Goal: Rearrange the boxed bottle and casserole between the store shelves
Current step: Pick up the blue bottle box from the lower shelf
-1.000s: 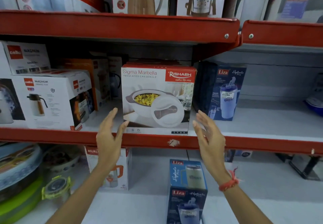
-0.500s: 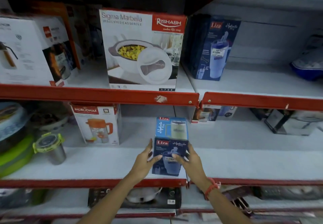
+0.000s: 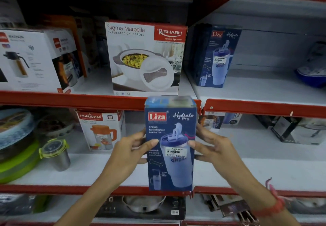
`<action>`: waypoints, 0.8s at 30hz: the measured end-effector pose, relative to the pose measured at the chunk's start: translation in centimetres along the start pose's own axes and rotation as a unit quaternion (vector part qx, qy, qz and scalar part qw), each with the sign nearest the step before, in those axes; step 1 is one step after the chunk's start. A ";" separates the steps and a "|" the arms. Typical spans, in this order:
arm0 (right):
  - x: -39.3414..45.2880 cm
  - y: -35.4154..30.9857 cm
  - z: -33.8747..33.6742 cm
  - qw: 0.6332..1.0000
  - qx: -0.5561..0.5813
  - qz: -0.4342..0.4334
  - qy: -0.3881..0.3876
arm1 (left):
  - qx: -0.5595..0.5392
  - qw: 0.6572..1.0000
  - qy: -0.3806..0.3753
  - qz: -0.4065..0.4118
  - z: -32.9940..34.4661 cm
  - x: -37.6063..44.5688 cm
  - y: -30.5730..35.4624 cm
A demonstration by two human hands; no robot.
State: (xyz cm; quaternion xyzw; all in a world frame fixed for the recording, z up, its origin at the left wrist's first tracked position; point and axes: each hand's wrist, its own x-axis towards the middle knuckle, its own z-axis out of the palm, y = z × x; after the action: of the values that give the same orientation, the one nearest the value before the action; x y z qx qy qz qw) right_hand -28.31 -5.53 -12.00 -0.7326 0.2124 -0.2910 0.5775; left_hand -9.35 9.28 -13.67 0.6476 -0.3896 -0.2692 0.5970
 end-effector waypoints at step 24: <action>3.0 -12.7 -8.2 0.981 -0.035 -0.172 0.080 | -0.011 0.985 -0.012 0.169 3.4 4.9 16.0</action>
State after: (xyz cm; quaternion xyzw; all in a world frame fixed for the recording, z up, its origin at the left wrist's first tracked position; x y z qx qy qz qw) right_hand -31.91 -10.36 2.20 -0.7522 0.1390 -0.4358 0.4743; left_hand -12.34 3.54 2.16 0.5622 -0.4980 -0.1765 0.6362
